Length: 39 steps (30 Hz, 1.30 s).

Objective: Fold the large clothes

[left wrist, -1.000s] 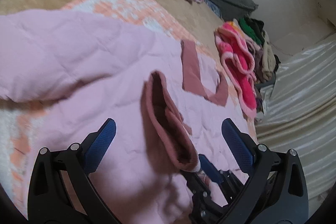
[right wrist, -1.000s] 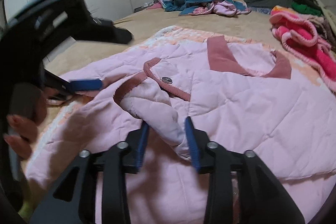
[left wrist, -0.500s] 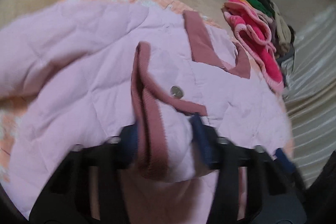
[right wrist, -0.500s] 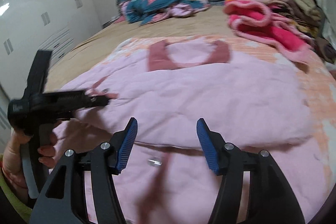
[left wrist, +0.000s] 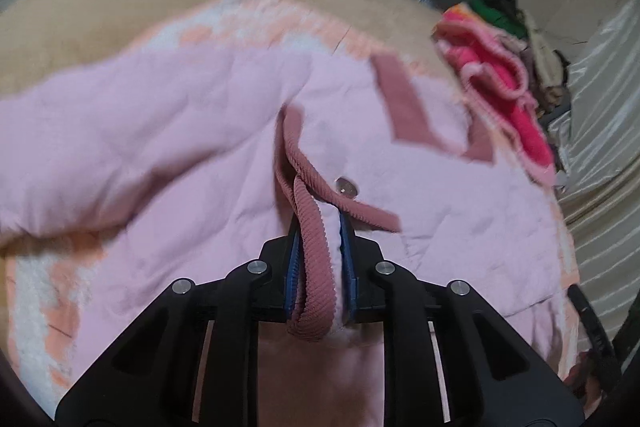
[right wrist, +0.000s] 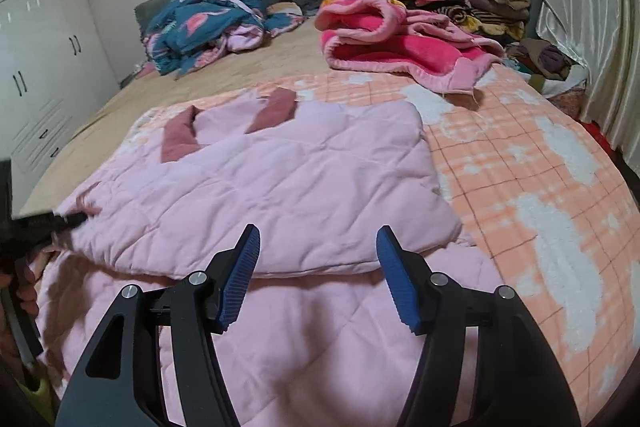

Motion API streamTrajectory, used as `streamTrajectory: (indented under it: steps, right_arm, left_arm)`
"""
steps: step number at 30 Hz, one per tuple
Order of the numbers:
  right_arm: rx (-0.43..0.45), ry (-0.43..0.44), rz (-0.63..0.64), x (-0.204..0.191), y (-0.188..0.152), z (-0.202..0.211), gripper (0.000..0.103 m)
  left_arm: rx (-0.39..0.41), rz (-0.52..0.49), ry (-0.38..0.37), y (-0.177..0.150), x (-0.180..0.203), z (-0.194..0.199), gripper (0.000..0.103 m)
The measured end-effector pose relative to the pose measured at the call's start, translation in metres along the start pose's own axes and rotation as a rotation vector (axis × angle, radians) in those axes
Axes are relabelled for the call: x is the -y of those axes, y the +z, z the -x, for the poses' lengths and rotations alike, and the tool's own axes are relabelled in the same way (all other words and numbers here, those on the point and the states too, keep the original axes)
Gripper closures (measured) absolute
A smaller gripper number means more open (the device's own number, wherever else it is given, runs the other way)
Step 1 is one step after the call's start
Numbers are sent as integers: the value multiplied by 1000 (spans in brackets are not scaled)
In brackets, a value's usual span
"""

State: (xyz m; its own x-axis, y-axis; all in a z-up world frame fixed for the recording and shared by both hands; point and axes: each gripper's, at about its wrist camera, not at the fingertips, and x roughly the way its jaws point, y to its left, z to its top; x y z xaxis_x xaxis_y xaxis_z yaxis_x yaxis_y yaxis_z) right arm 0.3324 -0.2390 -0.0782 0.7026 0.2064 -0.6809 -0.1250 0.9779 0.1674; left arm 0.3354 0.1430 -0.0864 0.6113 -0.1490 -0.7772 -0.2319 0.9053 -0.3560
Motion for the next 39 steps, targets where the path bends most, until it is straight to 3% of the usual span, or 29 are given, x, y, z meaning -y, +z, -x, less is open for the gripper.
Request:
streamTrajectory:
  steps: [9,15,26,30,32,35,36,38,39]
  right_arm:
    - [-80,-33,89,-9,23,-39,43]
    - [-194,-95,28,13,17,-74,42]
    - [-174,-105,3,20,8,-71,40]
    - [-153,-78,23,10,7,-54,27]
    - [-142,-51,17,5,7,-47,25]
    - [-138,-14,14,-3,7,-39,23]
    - [-135,-11,16,-6,8,-38,14]
    - [-118,2,20,-14,8,-31,12]
    - [-112,14,24,-18,8,-27,12]
  left_arm:
    - [-12,-13,33,-3,-3,-3,85]
    - [-14,-15,37,-2,-2,-3,83]
    - [-18,-40,35,-3,4,3,81]
    - [-9,-55,10,-2,10,15,60]
    - [-2,-66,11,-3,14,19,56]
    - [2,-61,1,-4,15,24,42]
    - [3,-61,2,-5,15,25,38]
    - [5,-54,-6,-5,15,28,29]
    - [4,-40,-27,-5,13,29,20]
